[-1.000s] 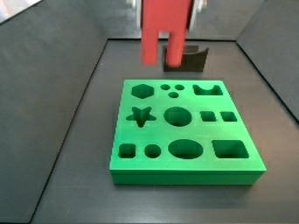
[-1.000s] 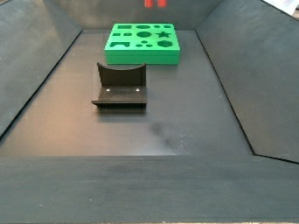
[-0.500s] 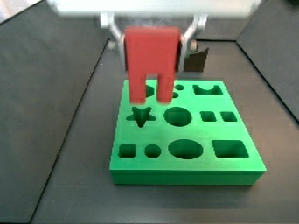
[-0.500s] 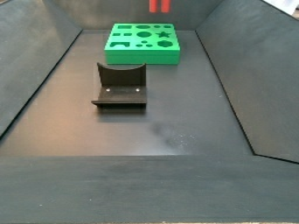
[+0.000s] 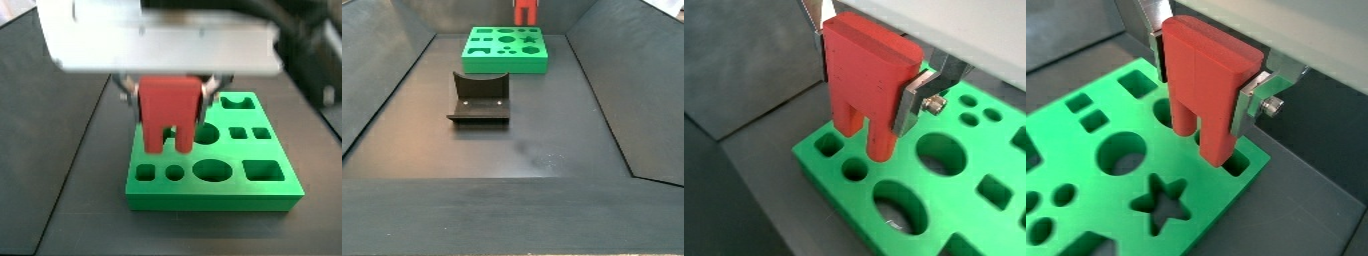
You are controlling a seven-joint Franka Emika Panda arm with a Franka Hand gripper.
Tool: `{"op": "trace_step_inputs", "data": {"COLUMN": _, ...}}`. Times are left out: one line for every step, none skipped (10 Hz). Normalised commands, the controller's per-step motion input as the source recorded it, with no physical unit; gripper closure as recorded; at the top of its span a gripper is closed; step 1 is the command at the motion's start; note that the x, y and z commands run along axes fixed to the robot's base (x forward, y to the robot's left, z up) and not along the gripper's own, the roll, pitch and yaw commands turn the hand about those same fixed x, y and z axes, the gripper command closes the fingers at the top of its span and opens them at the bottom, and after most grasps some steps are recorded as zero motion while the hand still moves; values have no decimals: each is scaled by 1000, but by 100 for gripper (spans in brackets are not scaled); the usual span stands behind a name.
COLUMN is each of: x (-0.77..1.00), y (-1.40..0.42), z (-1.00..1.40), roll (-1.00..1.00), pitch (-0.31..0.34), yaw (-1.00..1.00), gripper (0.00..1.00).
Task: Pick up the square-circle object. Move up. Place the square-circle object on the fixture. Regrasp the square-circle object. Rotate the square-circle object. Move to above the board. Insert the square-circle object.
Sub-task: Insert the square-circle object.
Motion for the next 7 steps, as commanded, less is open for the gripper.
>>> {"op": "trace_step_inputs", "data": {"x": 0, "y": -209, "z": -403, "roll": 44, "pitch": 74, "yaw": 151, "gripper": 100}}
{"op": "trace_step_inputs", "data": {"x": 0, "y": -194, "z": -309, "roll": 53, "pitch": 63, "yaw": 157, "gripper": 100}}
{"op": "trace_step_inputs", "data": {"x": 0, "y": -203, "z": -183, "roll": 39, "pitch": 40, "yaw": 117, "gripper": 100}}
{"op": "trace_step_inputs", "data": {"x": -37, "y": -180, "z": -123, "roll": 47, "pitch": 50, "yaw": 0, "gripper": 100}}
{"op": "trace_step_inputs", "data": {"x": -77, "y": -211, "z": -97, "roll": 59, "pitch": 33, "yaw": 9, "gripper": 100}}
{"op": "trace_step_inputs", "data": {"x": -69, "y": -134, "z": -137, "roll": 56, "pitch": 14, "yaw": 77, "gripper": 100}}
{"op": "trace_step_inputs", "data": {"x": -66, "y": -77, "z": -163, "roll": 70, "pitch": 13, "yaw": 103, "gripper": 100}}
